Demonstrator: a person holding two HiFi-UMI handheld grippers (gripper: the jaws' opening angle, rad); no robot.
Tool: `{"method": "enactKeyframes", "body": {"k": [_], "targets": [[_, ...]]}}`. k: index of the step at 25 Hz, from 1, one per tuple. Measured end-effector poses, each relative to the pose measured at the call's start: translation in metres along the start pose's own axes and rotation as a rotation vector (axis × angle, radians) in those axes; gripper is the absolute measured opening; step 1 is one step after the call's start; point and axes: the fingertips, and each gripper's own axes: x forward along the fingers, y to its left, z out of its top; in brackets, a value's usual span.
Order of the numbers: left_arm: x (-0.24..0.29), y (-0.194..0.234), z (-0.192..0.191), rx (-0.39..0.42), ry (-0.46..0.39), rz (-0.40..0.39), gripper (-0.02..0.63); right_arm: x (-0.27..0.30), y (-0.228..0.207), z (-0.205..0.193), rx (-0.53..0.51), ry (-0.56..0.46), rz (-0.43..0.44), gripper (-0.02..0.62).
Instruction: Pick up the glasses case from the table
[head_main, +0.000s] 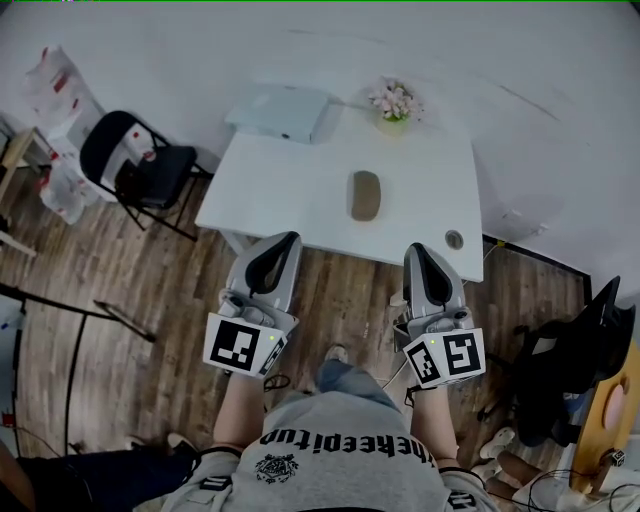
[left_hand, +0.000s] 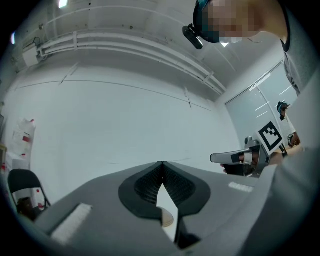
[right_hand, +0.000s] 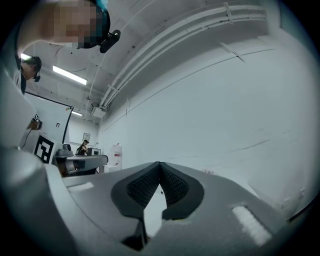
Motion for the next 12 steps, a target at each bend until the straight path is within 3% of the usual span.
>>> {"method": "enactKeyframes", "body": {"k": [12], "targets": [[0.046,0.003,-0.013,0.036,0.020,0.090,0.020,0.036,-0.049,-0.006,0.039,-0.012,0.060,0.003]]}}
